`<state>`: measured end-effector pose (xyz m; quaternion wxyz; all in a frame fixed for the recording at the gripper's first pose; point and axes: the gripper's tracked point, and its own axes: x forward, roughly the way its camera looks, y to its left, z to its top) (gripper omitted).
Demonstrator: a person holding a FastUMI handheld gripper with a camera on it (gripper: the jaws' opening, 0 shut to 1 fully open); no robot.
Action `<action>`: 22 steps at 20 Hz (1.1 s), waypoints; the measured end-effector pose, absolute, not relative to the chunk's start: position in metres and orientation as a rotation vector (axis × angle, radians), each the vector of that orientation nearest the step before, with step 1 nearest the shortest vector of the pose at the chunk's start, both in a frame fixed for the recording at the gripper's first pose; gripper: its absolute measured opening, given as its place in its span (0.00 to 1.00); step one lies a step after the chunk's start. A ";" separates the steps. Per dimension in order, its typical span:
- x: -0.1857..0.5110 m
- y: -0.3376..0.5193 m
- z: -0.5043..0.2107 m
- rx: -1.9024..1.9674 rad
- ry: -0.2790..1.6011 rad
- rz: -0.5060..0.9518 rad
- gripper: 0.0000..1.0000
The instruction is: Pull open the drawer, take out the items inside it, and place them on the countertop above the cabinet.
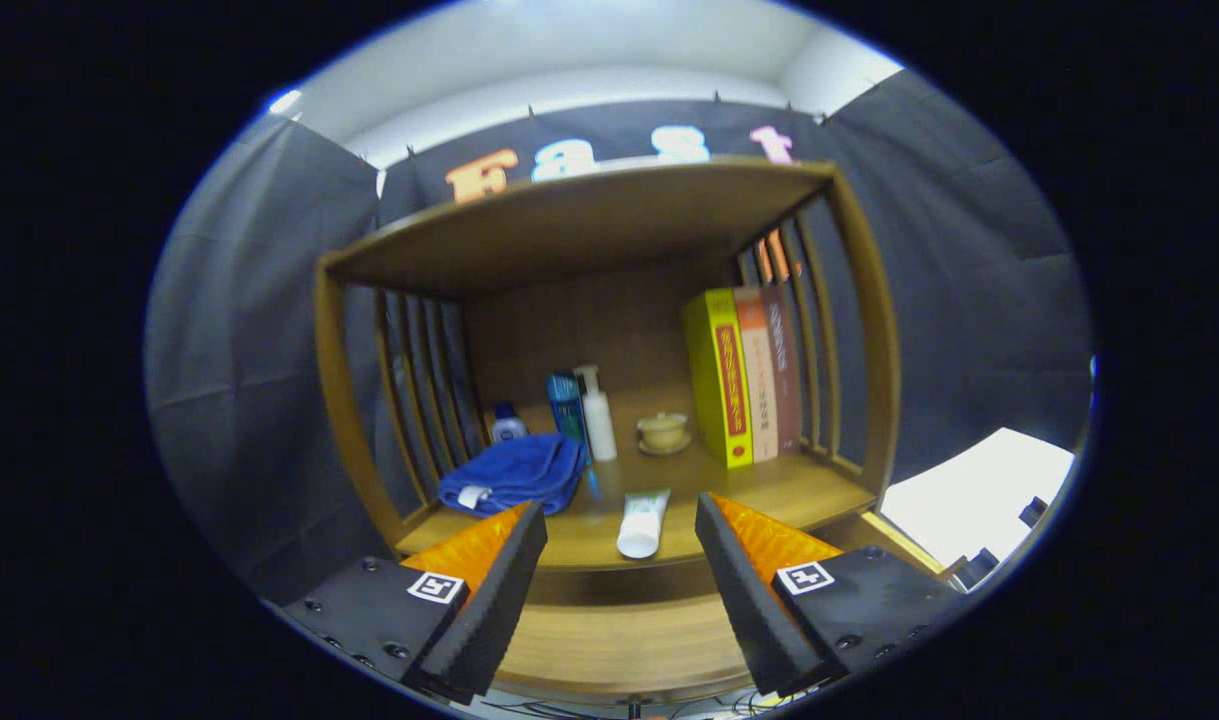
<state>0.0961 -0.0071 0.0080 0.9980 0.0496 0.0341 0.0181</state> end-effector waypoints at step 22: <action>0.014 0.005 -0.174 0.005 0.038 0.023 0.98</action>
